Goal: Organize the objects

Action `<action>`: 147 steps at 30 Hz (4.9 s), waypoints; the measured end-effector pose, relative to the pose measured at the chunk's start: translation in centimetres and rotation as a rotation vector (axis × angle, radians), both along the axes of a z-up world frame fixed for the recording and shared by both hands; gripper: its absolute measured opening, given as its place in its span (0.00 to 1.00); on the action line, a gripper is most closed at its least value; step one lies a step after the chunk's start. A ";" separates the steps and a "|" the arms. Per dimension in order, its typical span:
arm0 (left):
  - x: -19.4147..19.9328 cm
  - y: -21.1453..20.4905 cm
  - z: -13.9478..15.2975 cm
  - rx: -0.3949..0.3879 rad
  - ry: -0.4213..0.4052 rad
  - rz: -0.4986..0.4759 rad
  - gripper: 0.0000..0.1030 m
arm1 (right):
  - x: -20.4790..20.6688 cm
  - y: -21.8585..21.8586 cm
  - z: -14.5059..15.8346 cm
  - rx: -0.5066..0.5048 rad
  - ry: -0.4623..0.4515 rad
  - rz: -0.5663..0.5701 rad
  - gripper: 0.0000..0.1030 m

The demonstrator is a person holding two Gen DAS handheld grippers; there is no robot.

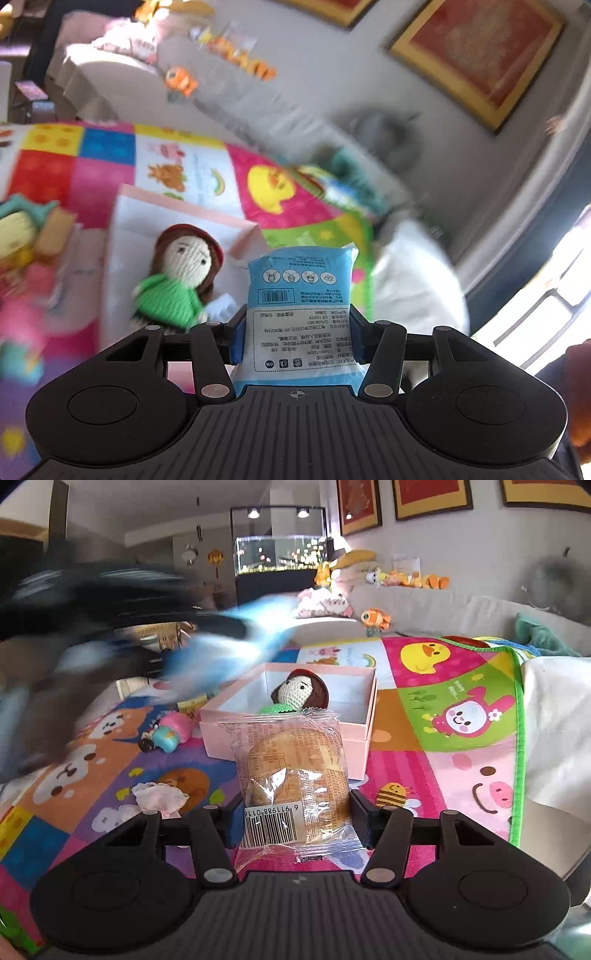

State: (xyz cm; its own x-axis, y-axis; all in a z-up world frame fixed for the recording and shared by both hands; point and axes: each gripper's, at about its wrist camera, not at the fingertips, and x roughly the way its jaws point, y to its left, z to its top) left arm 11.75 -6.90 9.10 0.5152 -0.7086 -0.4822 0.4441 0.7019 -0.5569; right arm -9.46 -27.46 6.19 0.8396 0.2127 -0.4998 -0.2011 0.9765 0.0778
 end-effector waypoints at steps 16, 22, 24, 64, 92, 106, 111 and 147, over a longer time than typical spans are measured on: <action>3.8 -3.4 -3.2 0.506 -0.045 0.185 0.58 | 0.7 -1.2 -2.9 0.039 0.033 0.020 0.54; -2.1 2.3 0.1 0.289 -0.210 0.246 0.55 | 1.3 -0.9 -1.5 0.034 0.027 0.028 0.54; -4.4 4.7 0.2 0.232 -0.257 0.270 0.55 | 2.0 -0.8 -0.5 0.037 0.016 0.035 0.54; -10.7 18.1 -7.8 0.151 -0.100 0.466 0.55 | 18.2 3.7 -0.4 -0.101 0.122 -0.122 0.31; 12.2 7.9 -6.0 0.597 -0.101 0.225 0.46 | 6.2 2.5 -1.3 -0.064 -0.091 -0.050 0.68; -5.4 16.5 -7.0 0.222 -0.061 0.309 0.44 | 6.8 4.5 1.9 -0.045 -0.075 0.027 0.75; -6.9 21.1 -9.0 0.063 -0.047 0.567 0.42 | 13.3 8.6 6.3 0.028 0.070 0.128 0.75; -7.1 24.3 -9.6 -0.093 -0.059 0.672 0.42 | 24.3 23.9 -1.6 -0.128 0.664 0.312 0.18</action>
